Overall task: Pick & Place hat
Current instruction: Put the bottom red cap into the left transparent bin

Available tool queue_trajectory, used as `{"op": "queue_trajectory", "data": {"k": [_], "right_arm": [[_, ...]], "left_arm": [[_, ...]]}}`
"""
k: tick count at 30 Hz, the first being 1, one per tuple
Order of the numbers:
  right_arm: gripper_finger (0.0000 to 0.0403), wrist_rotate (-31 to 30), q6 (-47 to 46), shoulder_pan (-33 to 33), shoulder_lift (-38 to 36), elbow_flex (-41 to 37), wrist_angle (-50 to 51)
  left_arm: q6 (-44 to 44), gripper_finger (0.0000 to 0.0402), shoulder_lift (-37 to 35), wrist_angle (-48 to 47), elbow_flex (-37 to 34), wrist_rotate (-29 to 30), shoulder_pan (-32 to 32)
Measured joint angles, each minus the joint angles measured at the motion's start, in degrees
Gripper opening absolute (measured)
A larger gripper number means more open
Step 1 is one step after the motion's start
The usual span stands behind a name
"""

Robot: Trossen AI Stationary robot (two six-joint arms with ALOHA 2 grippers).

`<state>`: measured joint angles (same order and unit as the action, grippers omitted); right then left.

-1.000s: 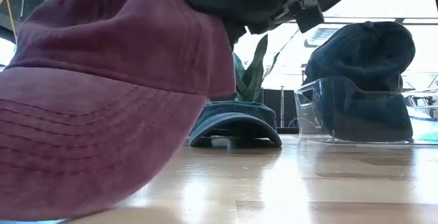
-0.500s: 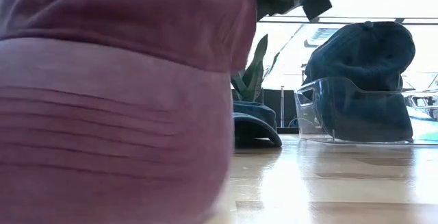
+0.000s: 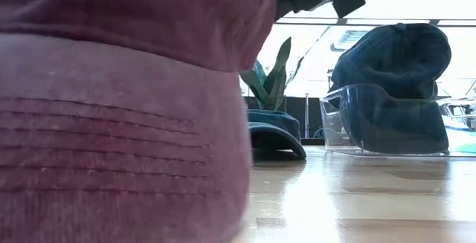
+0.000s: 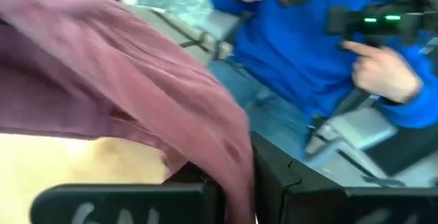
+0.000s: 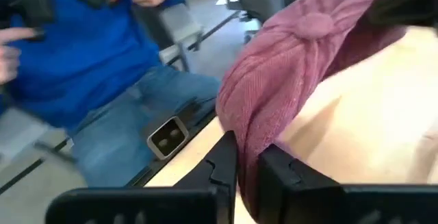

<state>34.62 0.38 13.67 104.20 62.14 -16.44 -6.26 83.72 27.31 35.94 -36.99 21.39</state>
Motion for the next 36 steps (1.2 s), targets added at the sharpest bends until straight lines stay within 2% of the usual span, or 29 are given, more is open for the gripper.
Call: {"op": "queue_trajectory", "data": {"k": [3,6,10,14,19,22,25,31,36], "right_arm": [[0.0047,-1.5,-2.7,0.0,0.0,-0.1,-2.9],[0.0082,-1.6,-4.0,0.2,0.0,-0.1,-4.4],[0.0147,-3.9,-4.6,1.5,0.3,-0.1,-4.9],[0.0216,-3.5,-5.0,2.6,1.2,0.0,-5.4],[0.0265,3.6,-5.2,3.3,2.4,0.0,-7.2],[0.0269,7.4,-6.9,3.2,2.4,0.0,-9.1],[0.0263,7.9,-8.9,3.2,2.4,0.0,-8.8],[0.0233,-2.3,-7.1,3.2,2.4,0.0,-4.3],[0.0183,-3.4,-6.3,3.2,2.4,0.0,-2.2]], "left_arm": [[0.0,0.0042,0.0,0.0,0.0,4.5,0.0],[0.0,0.0035,0.0,-0.1,0.0,7.9,0.0],[0.5,0.0005,0.0,-0.2,0.0,8.5,0.0],[0.7,0.0008,0.0,-0.3,0.0,10.2,0.0],[0.7,0.0003,0.0,-0.3,0.0,11.1,0.0],[0.7,0.0001,0.0,0.0,0.0,11.3,0.0],[0.7,0.0001,0.0,0.1,0.0,12.2,0.0],[0.0,0.0002,-0.1,3.4,0.0,12.3,0.0],[0.0,0.0008,-0.1,3.0,0.0,12.1,0.0]]}}
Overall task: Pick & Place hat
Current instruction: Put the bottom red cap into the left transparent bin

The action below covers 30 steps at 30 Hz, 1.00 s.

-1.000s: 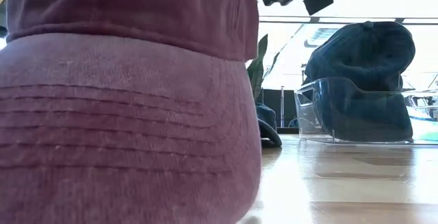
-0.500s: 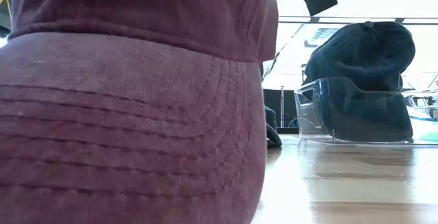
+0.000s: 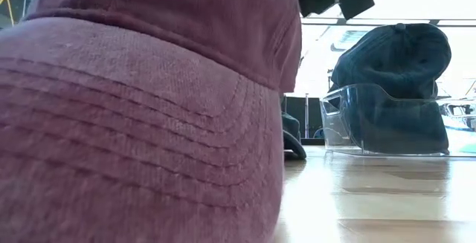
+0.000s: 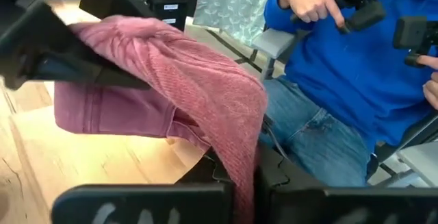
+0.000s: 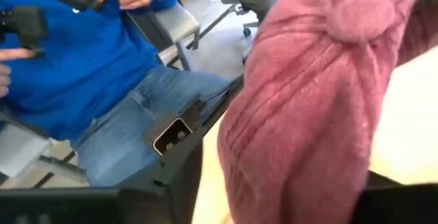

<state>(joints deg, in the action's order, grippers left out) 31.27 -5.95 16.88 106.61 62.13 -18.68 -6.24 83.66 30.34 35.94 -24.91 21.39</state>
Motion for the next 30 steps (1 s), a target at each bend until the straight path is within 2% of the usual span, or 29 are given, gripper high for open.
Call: {"op": "queue_trajectory", "data": {"k": [5,9,11,15,20,26,30], "right_arm": [[0.0103,0.0,2.2,0.0,0.0,0.0,0.3],[0.0036,-0.1,2.8,0.0,0.0,0.0,0.0],[0.0011,-0.6,4.0,0.0,0.0,0.0,0.0],[0.0019,-1.5,3.6,-0.1,0.0,0.0,0.0],[0.0022,-4.2,2.3,-0.7,0.0,0.0,0.1],[0.0005,-4.7,1.4,-1.5,0.0,0.0,0.0],[0.0011,-4.6,1.0,-1.5,0.0,0.0,0.1]], "left_arm": [[0.0,0.0035,0.0,-0.6,0.0,0.0,0.0],[-0.9,0.0081,0.0,-3.5,0.0,1.2,-1.3],[-2.2,0.011,0.0,-4.3,0.0,-0.4,-2.9],[-3.8,0.0175,-1.6,-5.0,0.0,-5.9,-5.9],[-9.8,0.0234,-1.5,-2.8,0.0,-5.9,-8.0],[-17.6,0.0252,-1.4,-2.5,0.0,-1.6,-7.7],[-18.5,0.0252,-1.4,-2.9,0.0,-1.6,-6.6]]}}
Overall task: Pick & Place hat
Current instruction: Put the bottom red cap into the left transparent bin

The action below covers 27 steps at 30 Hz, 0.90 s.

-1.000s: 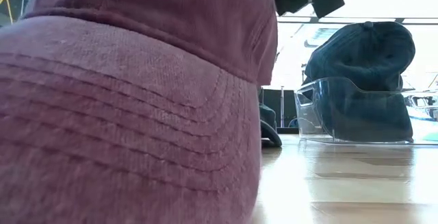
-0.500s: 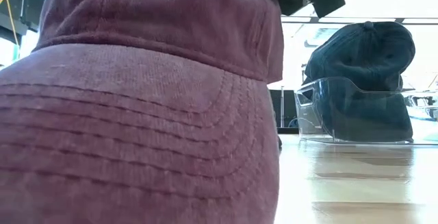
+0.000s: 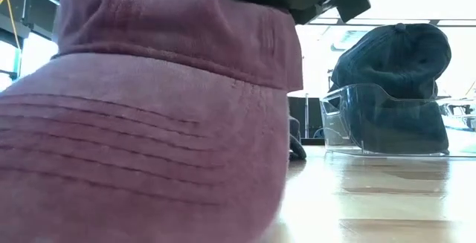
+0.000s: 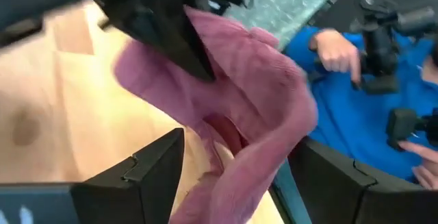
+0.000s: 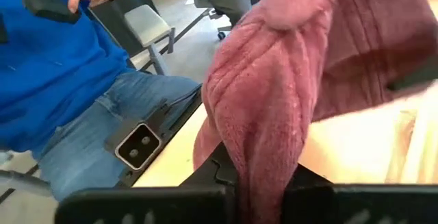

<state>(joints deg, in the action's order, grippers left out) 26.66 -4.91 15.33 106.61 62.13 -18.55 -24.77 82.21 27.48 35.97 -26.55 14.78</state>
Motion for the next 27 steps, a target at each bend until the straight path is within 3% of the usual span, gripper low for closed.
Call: {"op": "queue_trajectory", "data": {"k": [8,16,22,27], "right_arm": [[0.0008,2.0,-1.1,0.0,0.0,0.0,1.7],[0.0013,0.5,-1.7,-0.7,0.0,0.0,1.6],[0.0015,-0.3,-2.6,-1.1,0.0,0.0,1.0],[0.0005,-0.2,-2.6,-1.2,0.0,0.0,0.9]], "left_arm": [[5.2,0.0253,-1.2,-3.1,0.0,-9.0,-0.1],[4.6,0.0253,-0.7,1.8,0.2,3.2,-0.1],[-1.1,0.0253,3.6,1.5,4.1,4.8,1.2],[-2.5,0.0253,7.7,-5.3,9.2,4.8,2.1]]}}
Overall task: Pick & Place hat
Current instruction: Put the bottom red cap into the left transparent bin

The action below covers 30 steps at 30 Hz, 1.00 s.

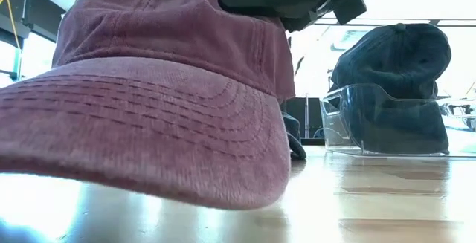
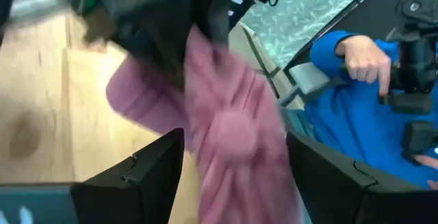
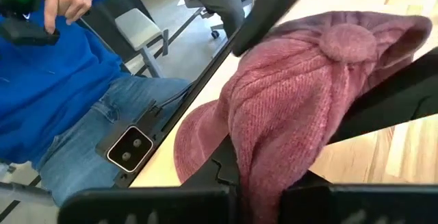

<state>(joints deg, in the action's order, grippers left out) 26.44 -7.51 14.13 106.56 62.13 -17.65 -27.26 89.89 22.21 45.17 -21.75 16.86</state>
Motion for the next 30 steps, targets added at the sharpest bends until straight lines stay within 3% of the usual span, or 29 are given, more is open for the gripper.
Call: {"op": "queue_trajectory", "data": {"k": [5,8,15,21,25,30], "right_arm": [[0.0009,0.1,0.0,0.0,0.0,0.0,0.4],[0.0022,0.3,0.0,0.0,0.0,0.0,0.9],[0.0076,0.4,-0.4,-0.5,-0.1,0.0,2.0],[0.0123,-0.1,-0.4,-1.4,-4.3,0.0,11.4],[0.0132,-6.9,-0.5,0.7,-7.7,-0.1,17.8],[0.0133,-17.2,-4.8,4.9,-9.8,-4.1,19.4]], "left_arm": [[1.4,0.0247,1.2,-8.3,4.5,-2.9,0.0],[2.2,0.0221,1.1,-9.3,5.9,-4.4,0.0],[2.4,0.0105,1.1,-9.5,6.2,-8.4,0.0],[1.5,0.0011,1.1,-8.7,6.2,-9.5,0.0],[0.9,0.0014,-0.4,-9.4,6.2,-8.7,0.0],[3.6,0.0004,-6.5,-16.9,6.2,-5.7,0.0]]}}
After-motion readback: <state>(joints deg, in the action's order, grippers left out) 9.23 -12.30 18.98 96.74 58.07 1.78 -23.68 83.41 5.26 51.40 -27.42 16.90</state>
